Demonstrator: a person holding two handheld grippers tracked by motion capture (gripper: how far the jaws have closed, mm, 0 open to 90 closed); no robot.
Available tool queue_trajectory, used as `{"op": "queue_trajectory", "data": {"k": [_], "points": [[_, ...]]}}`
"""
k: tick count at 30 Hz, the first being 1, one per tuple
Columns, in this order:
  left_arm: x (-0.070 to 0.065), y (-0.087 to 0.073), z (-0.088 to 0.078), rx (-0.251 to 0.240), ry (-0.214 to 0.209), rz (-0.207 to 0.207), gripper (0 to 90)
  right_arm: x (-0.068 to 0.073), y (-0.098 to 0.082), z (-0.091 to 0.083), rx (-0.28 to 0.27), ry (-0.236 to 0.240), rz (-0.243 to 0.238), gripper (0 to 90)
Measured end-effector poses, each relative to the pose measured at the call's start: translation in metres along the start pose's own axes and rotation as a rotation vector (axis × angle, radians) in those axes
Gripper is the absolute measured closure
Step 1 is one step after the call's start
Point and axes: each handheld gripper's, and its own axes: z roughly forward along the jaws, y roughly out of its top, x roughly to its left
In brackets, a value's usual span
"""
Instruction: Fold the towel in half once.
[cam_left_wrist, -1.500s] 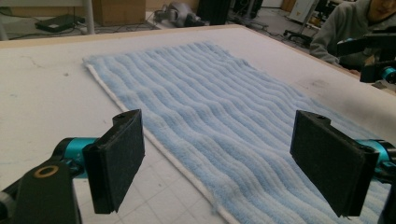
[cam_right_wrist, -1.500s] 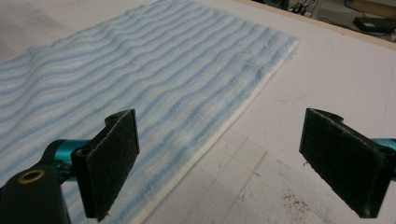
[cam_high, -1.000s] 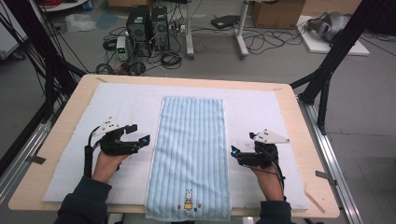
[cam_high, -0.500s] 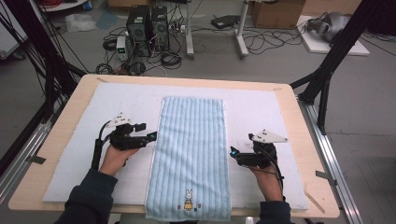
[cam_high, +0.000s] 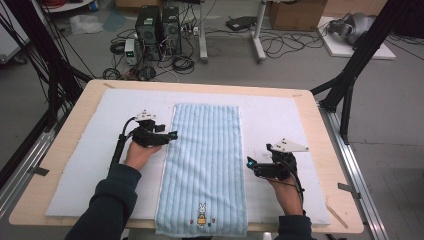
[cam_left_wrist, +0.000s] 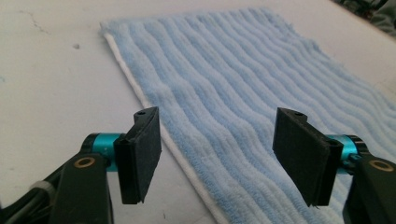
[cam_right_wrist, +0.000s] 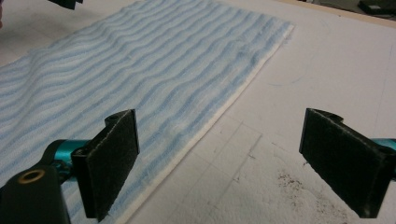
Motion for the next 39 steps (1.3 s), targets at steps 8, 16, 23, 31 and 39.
{"op": "queue_trajectory", "data": {"k": [8, 16, 23, 31, 39], "points": [[-0.008, -0.008, 0.012, 0.09, 0.007, 0.069, 55.9, 0.003, 0.0, 0.005, 0.022, 0.003, -0.003, 11.2], [-0.012, -0.009, 0.013, 0.102, 0.044, 0.128, 83.1, 0.008, 0.004, 0.014, 0.035, 0.012, -0.02, 11.2], [-0.008, -0.008, 0.012, 0.068, 0.027, 0.069, 87.2, 0.012, 0.02, 0.044, 0.073, -0.013, -0.023, 11.2], [-0.003, -0.006, 0.008, 0.045, 0.001, 0.036, 87.3, 0.001, 0.042, 0.097, 0.224, -0.03, 0.006, 23.5], [-0.002, -0.007, 0.007, 0.048, -0.009, 0.047, 87.6, -0.001, 0.044, 0.114, 0.279, -0.042, 0.025, 53.1]]}}
